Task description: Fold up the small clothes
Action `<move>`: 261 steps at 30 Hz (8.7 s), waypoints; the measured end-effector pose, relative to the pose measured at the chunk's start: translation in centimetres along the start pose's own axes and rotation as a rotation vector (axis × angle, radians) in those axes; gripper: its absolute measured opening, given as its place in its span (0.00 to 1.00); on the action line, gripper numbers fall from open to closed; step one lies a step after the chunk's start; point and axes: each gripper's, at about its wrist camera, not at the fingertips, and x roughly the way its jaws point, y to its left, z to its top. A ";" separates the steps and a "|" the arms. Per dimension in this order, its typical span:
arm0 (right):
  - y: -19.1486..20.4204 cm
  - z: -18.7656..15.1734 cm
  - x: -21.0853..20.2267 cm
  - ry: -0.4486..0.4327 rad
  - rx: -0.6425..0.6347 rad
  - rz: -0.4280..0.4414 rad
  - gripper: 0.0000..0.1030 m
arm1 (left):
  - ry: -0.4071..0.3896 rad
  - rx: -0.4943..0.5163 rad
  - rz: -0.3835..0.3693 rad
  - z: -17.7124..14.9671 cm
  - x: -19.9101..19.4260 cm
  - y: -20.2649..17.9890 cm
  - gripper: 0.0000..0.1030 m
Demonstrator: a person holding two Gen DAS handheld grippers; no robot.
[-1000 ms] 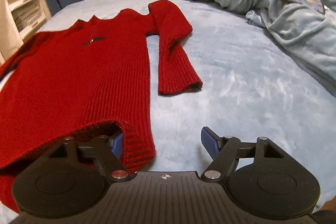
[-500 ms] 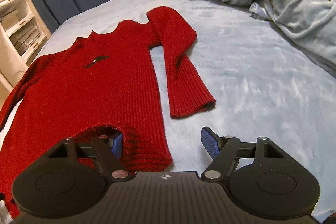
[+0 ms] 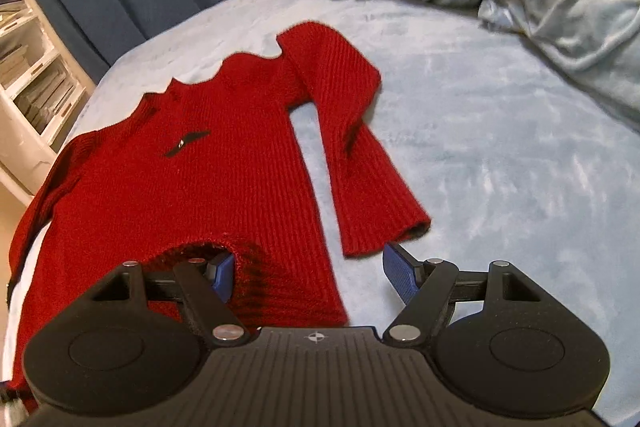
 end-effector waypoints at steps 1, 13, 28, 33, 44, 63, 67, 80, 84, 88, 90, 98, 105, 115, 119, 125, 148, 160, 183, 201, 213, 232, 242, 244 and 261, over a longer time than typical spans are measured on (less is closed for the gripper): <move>-0.2 -0.2 0.3 0.027 0.025 0.006 0.72 | 0.002 -0.012 0.012 0.5 0.3 0.4 1.00; 0.2 -8.9 -0.6 0.104 -0.124 -0.080 0.53 | -0.016 0.184 0.139 -0.9 1.3 -0.4 1.00; 1.8 -5.3 -10.5 0.003 -0.738 -0.099 0.05 | -0.160 0.232 0.080 -3.0 -10.7 -0.4 0.03; -1.0 -5.2 -13.5 0.063 -0.755 -0.113 0.05 | -0.111 0.255 0.102 -8.1 -13.0 -1.1 0.03; -3.2 -9.9 -7.6 0.411 -0.731 -0.171 0.44 | -0.052 0.208 0.181 -10.4 -10.1 0.5 0.67; 0.9 4.1 8.3 0.170 -0.456 -0.097 0.40 | 0.033 0.102 0.258 -10.2 -12.8 3.4 1.00; 1.7 6.2 7.8 0.226 -0.475 0.038 0.09 | 0.008 -0.003 0.279 -8.9 -13.7 4.3 1.00; -15.3 30.8 -7.4 -0.494 0.432 -0.180 0.61 | -0.191 -0.293 0.210 0.3 -15.7 2.4 1.00; -12.7 27.6 -7.5 -0.448 0.064 -0.087 0.61 | -0.153 -0.278 0.192 0.5 -14.0 1.2 1.00; -9.4 22.6 -2.9 -0.189 -0.241 -0.034 0.60 | -0.142 -0.261 0.168 -0.3 -13.3 0.2 1.00; -8.5 19.7 1.0 -0.025 -0.291 0.013 0.52 | -0.136 -0.254 0.166 -0.5 -13.0 0.1 1.00; -8.1 17.4 13.2 0.093 -0.060 -0.032 0.30 | -0.112 -0.287 0.210 0.3 -11.7 1.0 1.00; -8.9 26.6 19.1 -0.083 -0.086 -0.396 0.24 | -0.126 -0.416 0.271 2.3 -9.5 3.5 1.00; -7.4 18.8 9.4 -0.090 -0.123 -0.037 0.45 | -0.227 -0.369 0.273 8.5 -2.9 5.2 1.00; -4.6 10.9 5.2 0.020 -0.063 0.090 0.46 | -0.239 -0.137 0.284 13.2 1.4 4.4 1.00; -0.5 2.7 5.2 0.210 0.022 0.162 0.46 | -0.120 0.259 0.414 17.6 9.1 3.1 1.00; 3.0 1.9 3.6 0.174 -0.054 0.244 0.48 | 0.267 0.055 -0.415 31.5 -4.4 -10.7 0.09; 1.5 4.2 5.2 0.144 -0.005 0.406 0.56 | -0.015 0.083 -0.178 28.9 -2.4 -14.5 1.00; 21.3 -0.4 7.8 -0.655 -1.424 -0.102 0.09 | 0.099 -0.389 -0.263 23.5 12.3 -0.9 0.16; 9.2 5.3 14.4 0.023 -0.252 0.109 0.61 | 0.059 -0.112 -0.168 27.8 13.5 -8.9 0.88; 10.5 7.1 16.1 -0.045 -0.383 0.203 0.22 | -0.099 -0.267 -0.177 25.7 14.3 -5.1 0.46; 10.7 6.4 17.1 -0.001 -0.454 0.139 0.64 | -0.057 0.229 -0.011 19.4 11.1 -8.9 1.00; 2.0 -0.1 -1.3 -0.028 -0.360 0.150 0.65 | -0.134 0.281 0.122 10.9 -1.2 -5.7 1.00; 1.7 -2.1 -5.6 -0.035 -0.373 0.161 0.65 | -0.153 0.204 0.110 8.6 -5.1 -6.1 1.00; 1.6 -8.5 -25.3 -0.203 -0.416 0.283 0.68 | -0.384 0.267 -0.052 -5.3 -29.3 -13.3 1.00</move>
